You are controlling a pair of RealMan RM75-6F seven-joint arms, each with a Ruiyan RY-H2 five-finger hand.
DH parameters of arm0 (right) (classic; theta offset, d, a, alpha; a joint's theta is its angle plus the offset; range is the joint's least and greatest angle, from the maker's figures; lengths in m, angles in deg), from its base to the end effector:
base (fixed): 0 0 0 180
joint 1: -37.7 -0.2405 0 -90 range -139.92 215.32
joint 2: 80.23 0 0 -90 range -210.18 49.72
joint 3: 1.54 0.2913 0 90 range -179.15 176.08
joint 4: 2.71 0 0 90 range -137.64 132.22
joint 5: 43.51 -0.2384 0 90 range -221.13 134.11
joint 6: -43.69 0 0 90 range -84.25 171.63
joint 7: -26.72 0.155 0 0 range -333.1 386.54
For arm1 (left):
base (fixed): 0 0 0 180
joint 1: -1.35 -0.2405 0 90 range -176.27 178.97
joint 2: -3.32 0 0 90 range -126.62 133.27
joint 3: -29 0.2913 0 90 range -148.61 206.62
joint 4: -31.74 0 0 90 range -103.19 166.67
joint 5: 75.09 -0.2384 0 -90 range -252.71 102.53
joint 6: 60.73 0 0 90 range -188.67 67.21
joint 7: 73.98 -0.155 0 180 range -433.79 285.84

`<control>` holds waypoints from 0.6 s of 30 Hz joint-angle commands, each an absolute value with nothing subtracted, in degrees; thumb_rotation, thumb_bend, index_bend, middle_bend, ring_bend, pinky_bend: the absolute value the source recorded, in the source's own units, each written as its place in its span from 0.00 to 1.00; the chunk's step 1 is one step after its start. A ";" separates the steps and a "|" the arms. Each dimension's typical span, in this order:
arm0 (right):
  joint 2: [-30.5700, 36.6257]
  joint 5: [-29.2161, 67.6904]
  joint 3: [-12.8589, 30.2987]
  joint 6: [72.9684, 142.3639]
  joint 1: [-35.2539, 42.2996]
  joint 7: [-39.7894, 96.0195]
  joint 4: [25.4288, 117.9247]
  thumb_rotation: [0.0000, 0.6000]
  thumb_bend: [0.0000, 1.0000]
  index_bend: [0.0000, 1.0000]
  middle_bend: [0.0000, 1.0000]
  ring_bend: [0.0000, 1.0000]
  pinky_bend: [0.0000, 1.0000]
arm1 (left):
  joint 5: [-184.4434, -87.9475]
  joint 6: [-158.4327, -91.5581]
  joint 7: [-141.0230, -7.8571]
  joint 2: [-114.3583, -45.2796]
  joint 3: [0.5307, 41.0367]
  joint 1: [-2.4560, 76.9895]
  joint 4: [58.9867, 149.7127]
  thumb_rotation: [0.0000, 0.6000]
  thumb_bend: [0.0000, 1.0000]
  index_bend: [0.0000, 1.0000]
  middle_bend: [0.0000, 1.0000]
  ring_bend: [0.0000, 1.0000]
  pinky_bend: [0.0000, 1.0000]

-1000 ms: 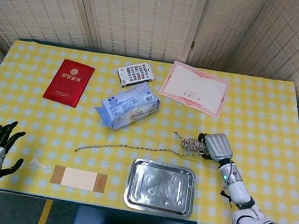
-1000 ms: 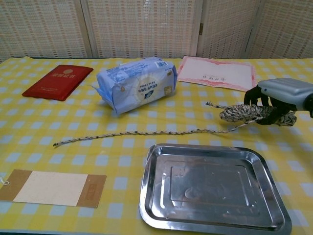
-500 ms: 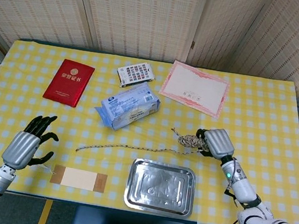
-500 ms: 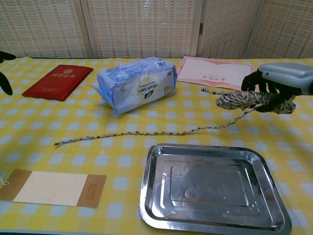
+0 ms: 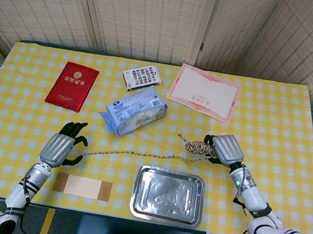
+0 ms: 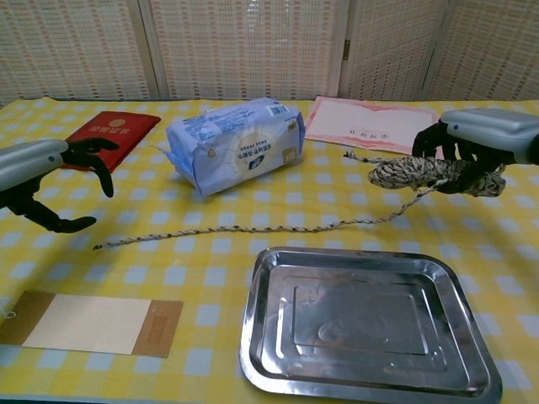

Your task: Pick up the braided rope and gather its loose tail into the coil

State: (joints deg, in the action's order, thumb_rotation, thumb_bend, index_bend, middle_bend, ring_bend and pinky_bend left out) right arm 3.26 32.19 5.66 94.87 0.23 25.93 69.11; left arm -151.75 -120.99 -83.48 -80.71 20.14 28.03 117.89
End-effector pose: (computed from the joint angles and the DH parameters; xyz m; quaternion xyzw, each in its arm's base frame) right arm -0.2667 -0.3996 -0.0019 0.7382 -0.3880 0.3372 0.4368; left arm -0.2523 0.3255 -0.0108 -0.6949 -0.4206 -0.3861 0.4373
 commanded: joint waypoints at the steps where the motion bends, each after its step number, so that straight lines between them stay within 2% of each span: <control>1: 3.41 32.21 5.55 94.86 0.26 25.95 68.88 1.00 0.72 0.69 0.61 0.62 0.61 | -148.65 -119.32 -84.93 -83.31 19.14 29.56 116.17 1.00 0.38 0.46 0.08 0.03 0.00; 10: 3.49 31.82 5.62 94.56 0.27 26.41 68.23 1.00 0.71 0.70 0.61 0.62 0.61 | -143.12 -116.24 -85.66 -86.81 18.51 31.82 112.57 1.00 0.40 0.47 0.08 0.03 0.00; 18: 3.37 31.56 5.93 94.36 -0.05 26.20 68.56 1.00 0.72 0.70 0.61 0.62 0.61 | -141.34 -116.53 -86.69 -89.16 18.65 32.75 110.03 1.00 0.40 0.47 0.06 0.00 0.00</control>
